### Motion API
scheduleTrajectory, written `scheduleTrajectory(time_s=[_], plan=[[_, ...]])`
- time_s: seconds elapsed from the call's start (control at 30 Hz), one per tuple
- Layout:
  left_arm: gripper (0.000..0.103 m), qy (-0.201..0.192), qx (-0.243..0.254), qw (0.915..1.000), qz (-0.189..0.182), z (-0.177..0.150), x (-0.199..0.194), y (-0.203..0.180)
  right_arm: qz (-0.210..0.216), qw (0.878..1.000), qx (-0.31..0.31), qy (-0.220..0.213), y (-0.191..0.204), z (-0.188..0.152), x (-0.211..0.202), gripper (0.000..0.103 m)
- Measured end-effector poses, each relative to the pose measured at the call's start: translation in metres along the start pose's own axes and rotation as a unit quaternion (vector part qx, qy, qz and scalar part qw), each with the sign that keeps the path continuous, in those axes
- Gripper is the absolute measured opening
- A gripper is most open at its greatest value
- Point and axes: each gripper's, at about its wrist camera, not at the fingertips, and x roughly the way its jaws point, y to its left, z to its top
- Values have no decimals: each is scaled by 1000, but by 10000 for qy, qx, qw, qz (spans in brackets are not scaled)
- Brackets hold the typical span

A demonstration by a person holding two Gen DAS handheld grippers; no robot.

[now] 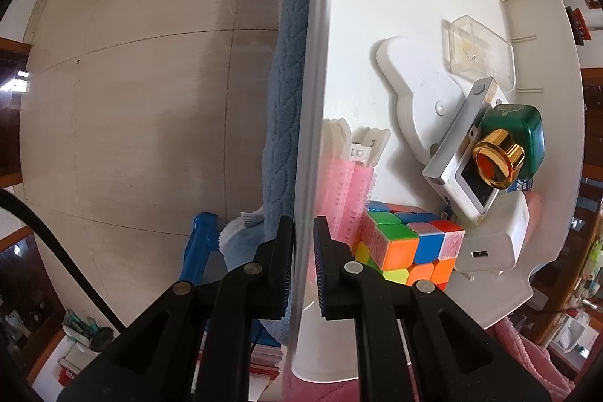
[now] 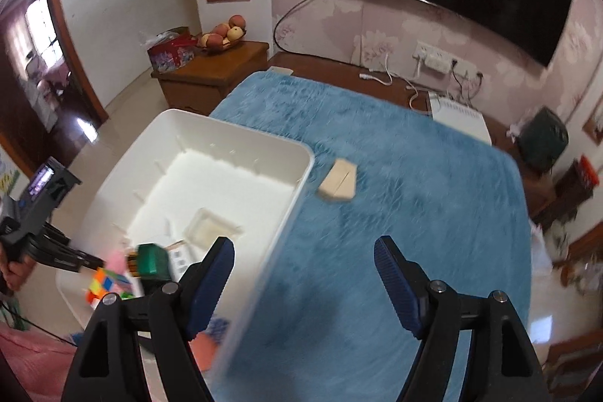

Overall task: Organize rigid objects
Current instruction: 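Move the right tool to the beige wedge box and grasp it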

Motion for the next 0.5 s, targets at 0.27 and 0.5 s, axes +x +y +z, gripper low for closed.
scheduleTrajectory(time_s=[0.27, 0.5], plan=[[11, -68, 183, 9993, 334, -1, -2, -14, 365, 9960, -798, -179, -45, 28, 38, 77], [11, -103, -5, 9995, 309, -3, -4, -13, 773, 9856, -1489, -203, -65, 40, 88, 77]])
